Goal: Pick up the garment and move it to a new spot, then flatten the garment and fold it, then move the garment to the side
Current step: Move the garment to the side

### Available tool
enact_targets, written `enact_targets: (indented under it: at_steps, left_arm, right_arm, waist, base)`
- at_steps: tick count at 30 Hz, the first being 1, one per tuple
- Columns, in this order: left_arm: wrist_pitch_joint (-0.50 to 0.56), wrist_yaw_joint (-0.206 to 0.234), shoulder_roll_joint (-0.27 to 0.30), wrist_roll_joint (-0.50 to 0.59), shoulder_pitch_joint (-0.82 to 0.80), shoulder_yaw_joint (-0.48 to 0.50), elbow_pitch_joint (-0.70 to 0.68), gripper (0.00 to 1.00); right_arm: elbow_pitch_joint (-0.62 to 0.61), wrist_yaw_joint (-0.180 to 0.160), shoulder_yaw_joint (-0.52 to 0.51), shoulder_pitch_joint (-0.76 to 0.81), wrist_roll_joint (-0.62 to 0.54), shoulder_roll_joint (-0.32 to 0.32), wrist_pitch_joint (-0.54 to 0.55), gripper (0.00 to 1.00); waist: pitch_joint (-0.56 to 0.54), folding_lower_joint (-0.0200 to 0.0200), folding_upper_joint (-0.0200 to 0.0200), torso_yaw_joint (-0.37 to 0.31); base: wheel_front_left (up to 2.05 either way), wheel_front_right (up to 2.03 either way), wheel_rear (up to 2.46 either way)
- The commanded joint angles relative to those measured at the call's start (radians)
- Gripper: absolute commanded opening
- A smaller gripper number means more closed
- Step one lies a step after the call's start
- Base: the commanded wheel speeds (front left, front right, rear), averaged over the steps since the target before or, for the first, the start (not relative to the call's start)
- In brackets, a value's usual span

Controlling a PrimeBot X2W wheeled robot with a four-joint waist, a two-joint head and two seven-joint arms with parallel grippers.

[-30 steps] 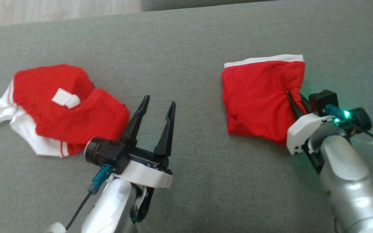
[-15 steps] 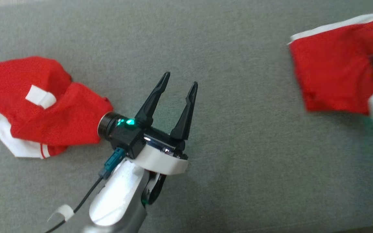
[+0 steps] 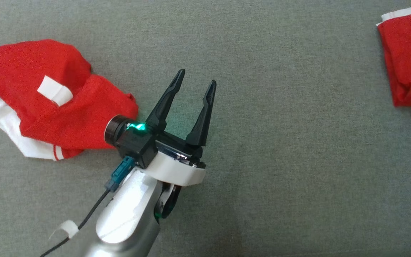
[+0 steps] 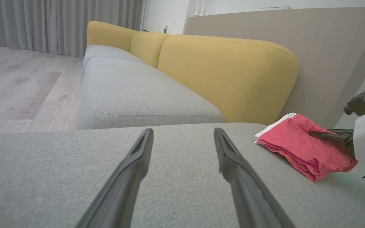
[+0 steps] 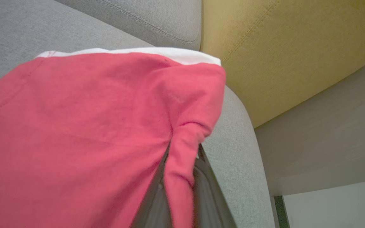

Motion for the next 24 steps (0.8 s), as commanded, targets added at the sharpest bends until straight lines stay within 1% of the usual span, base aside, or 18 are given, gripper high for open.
enact_targets:
  at_steps: [1, 7, 8, 9, 10, 11, 18, 24]
  left_arm:
    - [-0.005, 0.001, 0.004, -0.007, -0.033, 0.034, -0.039, 1.00]
    - [-0.005, -0.001, 0.004, -0.005, -0.037, 0.043, -0.036, 1.00]
    - [-0.005, -0.001, 0.004, -0.005, -0.037, 0.044, -0.035, 1.00]
    - [-0.005, -0.001, 0.004, -0.005, -0.037, 0.046, -0.035, 1.00]
    - [-0.005, -0.001, 0.004, -0.005, -0.037, 0.046, -0.035, 1.00]
    - [-0.005, -0.002, 0.004, -0.005, -0.036, 0.049, -0.034, 1.00]
    - [-0.005, -0.003, 0.004, -0.005, -0.020, 0.068, -0.025, 1.00]
    - [-0.005, 0.002, 0.004, 0.005, 0.016, 0.112, -0.029, 1.00]
  right_arm:
    - [-0.011, -0.001, -0.005, -0.002, -0.008, -0.042, -0.015, 0.00]
    - [0.008, -0.001, -0.041, -0.012, -0.031, -0.031, -0.027, 0.00]
    - [0.008, -0.001, -0.047, -0.013, -0.037, -0.028, -0.032, 0.36]
    - [0.007, -0.001, -0.055, -0.015, -0.042, -0.024, -0.038, 0.90]
    - [0.007, -0.001, -0.055, -0.015, -0.042, -0.024, -0.038, 0.90]
    - [0.007, -0.001, -0.062, -0.015, -0.046, -0.020, -0.040, 1.00]
    - [-0.010, -0.001, -0.101, -0.009, -0.070, 0.026, -0.071, 1.00]
    - [-0.091, -0.001, -0.110, 0.019, -0.054, 0.107, -0.110, 1.00]
  waist:
    - [0.001, -0.0001, 0.0000, -0.001]
    - [-0.001, -0.0001, 0.0000, -0.002]
    - [-0.002, -0.0001, 0.0000, -0.003]
    - [-0.004, -0.0001, 0.0000, -0.004]
    - [-0.004, -0.0001, 0.0000, -0.004]
    - [-0.006, -0.0001, 0.0000, -0.005]
    - [-0.056, -0.0001, 0.0000, -0.011]
    - [-0.139, -0.0001, 0.0000, -0.017]
  base:
    - [0.00, 0.00, 0.00]
    - [0.00, 0.00, 0.00]
    - [0.00, 0.00, 0.00]
    - [0.00, 0.00, 0.00]
    - [0.00, 0.00, 0.00]
    - [0.00, 0.00, 0.00]
    - [0.00, 0.00, 0.00]
    - [0.00, 0.00, 0.00]
